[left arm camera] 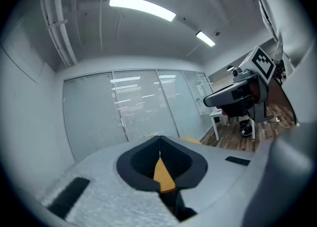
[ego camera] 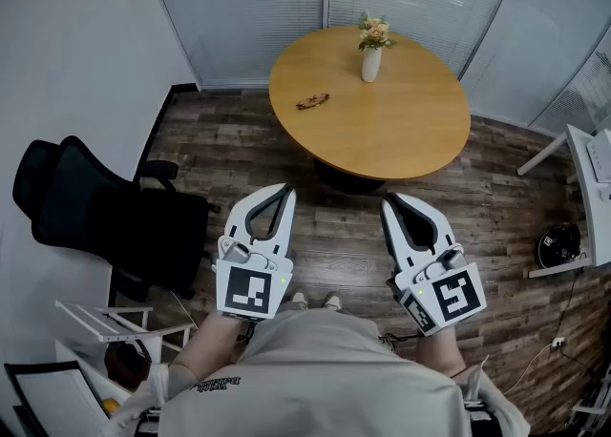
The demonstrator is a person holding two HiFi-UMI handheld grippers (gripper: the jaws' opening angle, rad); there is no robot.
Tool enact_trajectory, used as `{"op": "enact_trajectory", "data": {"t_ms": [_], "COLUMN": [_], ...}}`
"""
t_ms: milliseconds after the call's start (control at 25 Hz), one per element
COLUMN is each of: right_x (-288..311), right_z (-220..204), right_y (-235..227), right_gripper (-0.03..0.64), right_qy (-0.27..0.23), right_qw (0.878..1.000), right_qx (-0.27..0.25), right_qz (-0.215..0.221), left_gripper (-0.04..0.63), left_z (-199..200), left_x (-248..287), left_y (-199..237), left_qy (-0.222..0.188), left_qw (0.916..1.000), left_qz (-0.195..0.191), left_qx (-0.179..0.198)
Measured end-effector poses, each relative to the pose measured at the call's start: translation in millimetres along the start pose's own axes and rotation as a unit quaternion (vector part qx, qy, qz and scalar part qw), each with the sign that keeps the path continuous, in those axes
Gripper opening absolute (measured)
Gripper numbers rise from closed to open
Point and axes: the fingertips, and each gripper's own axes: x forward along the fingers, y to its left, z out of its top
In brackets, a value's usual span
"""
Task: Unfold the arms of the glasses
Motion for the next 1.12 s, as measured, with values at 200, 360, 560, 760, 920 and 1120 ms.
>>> {"op": "enact_trajectory", "data": {"t_ms": [200,360,560,760,920,1120], "right_x": [0,0,0,-2,-4,-6], "right_z": [-2,-5,-10,-18,-21,-24], "right_y": [-9,-15,-21,-30,-41,-58], "right_gripper": [0.040,0.040,0.040,0.040,0.040,0.040], "right_qy": [-0.001,-0.002,0.002,0.007,0.009,0.007], "right_qw": [1.000,1.000,1.000,1.000,1.000,1.000], "right_qx": [0.009,0.019,0.019,0.020,0.016,0.013], "right_qz": [-0.007,-0.006,-0.003,0.000,0.000,-0.003], "left_gripper": [0.023,0.023,0.023,0.023,0.023,0.023], "left_z": [1,0,-5,-9,-13,-15], "left_x": [4,8,13,23,33,49], "left_y": [-2,-6,-11,-19,-26,-34], "left_qy": [0.003,0.006,0.013,0.020,0.027,0.030], "left_qw": [1.0000,1.0000,0.9999,0.9998,0.9996,0.9994], "left_qz": [-0.001,-0.001,0.000,0.000,-0.001,-0.008], "left_qx": [0.000,-0.004,-0.004,-0.006,-0.005,0.015]}}
